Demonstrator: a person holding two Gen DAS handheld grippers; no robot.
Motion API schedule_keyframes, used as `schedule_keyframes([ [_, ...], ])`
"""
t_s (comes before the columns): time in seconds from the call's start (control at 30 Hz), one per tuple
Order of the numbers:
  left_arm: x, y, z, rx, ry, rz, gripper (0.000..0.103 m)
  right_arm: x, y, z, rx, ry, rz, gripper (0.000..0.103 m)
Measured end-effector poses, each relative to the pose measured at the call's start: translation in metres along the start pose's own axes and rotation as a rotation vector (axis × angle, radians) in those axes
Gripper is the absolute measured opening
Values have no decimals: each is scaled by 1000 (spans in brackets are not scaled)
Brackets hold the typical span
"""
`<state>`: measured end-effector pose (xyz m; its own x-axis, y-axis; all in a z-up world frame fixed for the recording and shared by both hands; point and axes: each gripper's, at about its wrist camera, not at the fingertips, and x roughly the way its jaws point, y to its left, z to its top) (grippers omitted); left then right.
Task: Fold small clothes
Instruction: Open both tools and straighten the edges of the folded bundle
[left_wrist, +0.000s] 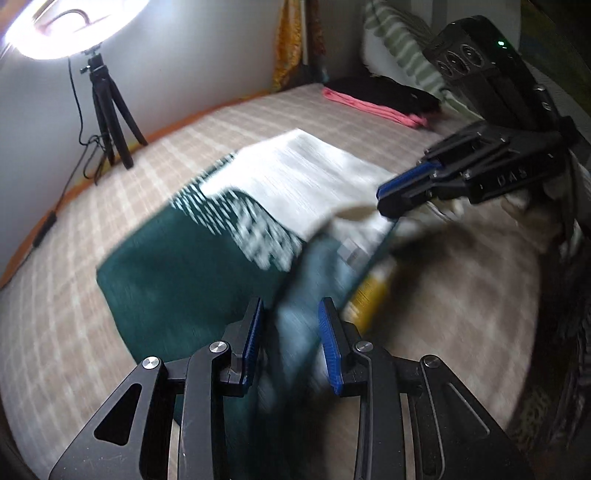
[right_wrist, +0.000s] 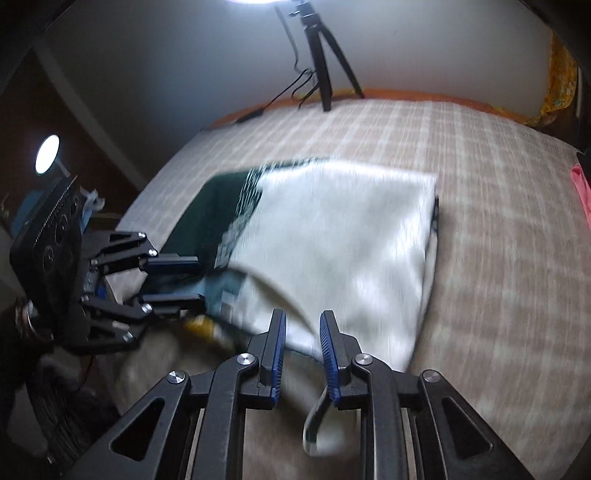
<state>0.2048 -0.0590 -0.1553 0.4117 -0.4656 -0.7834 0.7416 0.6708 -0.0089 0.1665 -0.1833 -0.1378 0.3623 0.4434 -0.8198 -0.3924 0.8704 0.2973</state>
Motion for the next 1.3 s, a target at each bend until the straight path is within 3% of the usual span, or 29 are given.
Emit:
schedule_keyframes([
  [0.17,-22,-16,-25,4,-4,-27,29,-11,11,-22,-67,47,-23,21],
  [0.27,-52,-9,-31,-62,-70,-27,29,-34,9,-26,-36,-3,10,21],
  [0.3,-60,-4,-32,-87,-90,-21,29,-43,7,-27,-12,-27,26,26],
  [0.37,-77,10,-34,-155,-134,-5,29,-63,-3,-27,56,-91,65,35],
  [0.43,-86,28,-35,-233,-162,18,29,-72,-14,-26,117,-132,66,36],
  [0.5,-86,48,-36,-351,-168,-1,34,-76,-26,-27,185,-157,57,41],
  [0.57,-79,68,-40,-484,-164,-36,46,-75,-39,-30,265,-159,52,46],
  [0.67,-64,82,-45,-579,-129,-50,46,-61,-61,-37,384,-125,61,47],
  [0.8,-52,72,-52,-541,-76,13,46,-44,-75,-36,448,-106,64,47],
  [1.03,-35,21,-60,-285,19,142,46,-29,-73,-34,432,-68,62,47],
  [1.13,-38,21,-61,-280,16,141,46,-24,-70,-32,426,-57,80,47],
  [1.3,-73,45,-53,-400,-100,59,46,-27,-80,-31,467,-75,147,52],
])
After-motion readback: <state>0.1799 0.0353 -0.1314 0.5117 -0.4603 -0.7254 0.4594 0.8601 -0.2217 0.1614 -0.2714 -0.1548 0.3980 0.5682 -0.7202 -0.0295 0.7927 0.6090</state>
